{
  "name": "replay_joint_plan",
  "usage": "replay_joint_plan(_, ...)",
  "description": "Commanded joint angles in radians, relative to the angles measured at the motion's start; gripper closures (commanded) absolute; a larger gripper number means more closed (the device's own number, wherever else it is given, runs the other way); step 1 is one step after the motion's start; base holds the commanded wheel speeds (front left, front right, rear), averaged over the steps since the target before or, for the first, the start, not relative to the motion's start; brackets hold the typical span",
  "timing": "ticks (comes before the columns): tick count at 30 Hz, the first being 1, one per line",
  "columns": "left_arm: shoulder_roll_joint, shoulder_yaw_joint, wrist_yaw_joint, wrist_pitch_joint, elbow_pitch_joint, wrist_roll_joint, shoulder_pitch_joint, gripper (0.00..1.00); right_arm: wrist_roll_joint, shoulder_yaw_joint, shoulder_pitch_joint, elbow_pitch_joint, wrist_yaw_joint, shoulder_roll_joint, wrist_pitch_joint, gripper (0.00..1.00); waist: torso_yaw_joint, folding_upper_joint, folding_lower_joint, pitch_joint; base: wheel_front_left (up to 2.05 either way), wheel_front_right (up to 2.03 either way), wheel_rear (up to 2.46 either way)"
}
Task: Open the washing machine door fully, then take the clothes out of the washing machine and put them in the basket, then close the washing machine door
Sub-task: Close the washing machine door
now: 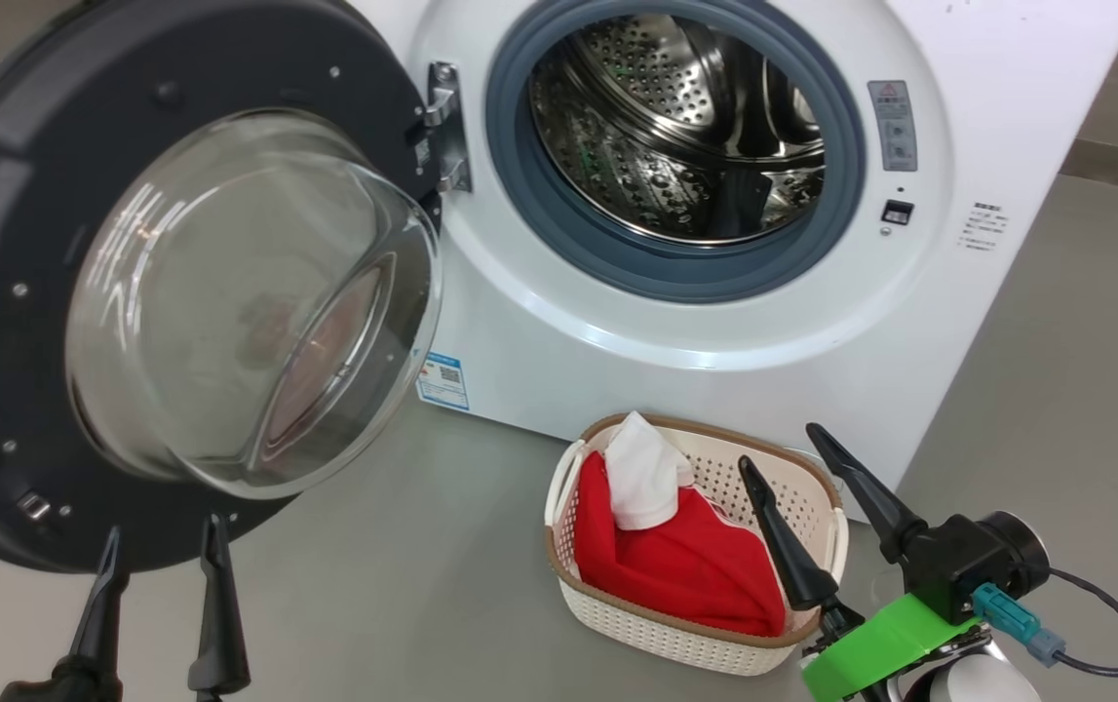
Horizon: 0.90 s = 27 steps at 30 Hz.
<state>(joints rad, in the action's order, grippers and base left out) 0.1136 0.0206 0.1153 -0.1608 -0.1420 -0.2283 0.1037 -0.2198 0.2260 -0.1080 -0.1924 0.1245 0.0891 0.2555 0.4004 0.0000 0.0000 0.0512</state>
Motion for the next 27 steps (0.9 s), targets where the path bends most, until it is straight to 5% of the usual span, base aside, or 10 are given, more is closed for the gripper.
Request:
replay_joint_plan(1, 0.018, 0.036, 0.008, 0.003, -0.034, 0.013, -0.020, 0.00, -0.007, 0.022, -0.036, 0.023, 0.006, 0.002, 0.006, 0.00, 0.011, 0.0000, 0.0000, 0.003, 0.00, 0.00, 0.00)
replay_joint_plan(18, 0.019, 0.043, 0.028, -0.005, -0.056, -0.001, -0.015, 0.00, -0.007, 0.013, -0.035, 0.013, 0.006, -0.002, 0.006, 0.00, 0.023, 0.0000, 0.0000, -0.003, 0.00, 0.00, 0.00)
replay_joint_plan(20, 0.020, 0.043, 0.034, -0.010, -0.057, 0.005, -0.017, 0.71, -0.007, 0.012, -0.036, 0.012, 0.006, -0.003, 0.006, 0.00, 0.021, 0.0000, 0.0000, -0.002, 0.00, 0.00, 0.00)
replay_joint_plan(21, 0.020, 0.043, 0.034, -0.010, -0.057, 0.005, -0.017, 0.71, -0.007, 0.012, -0.036, 0.012, 0.006, -0.003, 0.006, 0.00, 0.021, 0.0000, 0.0000, -0.002, 0.00, 0.00, 0.00)
replay_joint_plan(22, 0.021, 0.044, 0.038, -0.011, -0.058, 0.008, -0.020, 1.00, -0.008, 0.011, -0.037, 0.011, 0.006, -0.004, 0.006, 0.00, 0.019, 0.0000, 0.0000, -0.002, 0.00, 0.00, 0.00)
replay_joint_plan(27, 0.028, 0.065, 0.052, -0.035, -0.083, 0.008, -0.058, 1.00, -0.007, 0.008, -0.036, 0.012, 0.006, -0.005, 0.006, 0.00, 0.014, 0.0000, 0.0000, -0.001, 0.00, 0.00, 0.00)
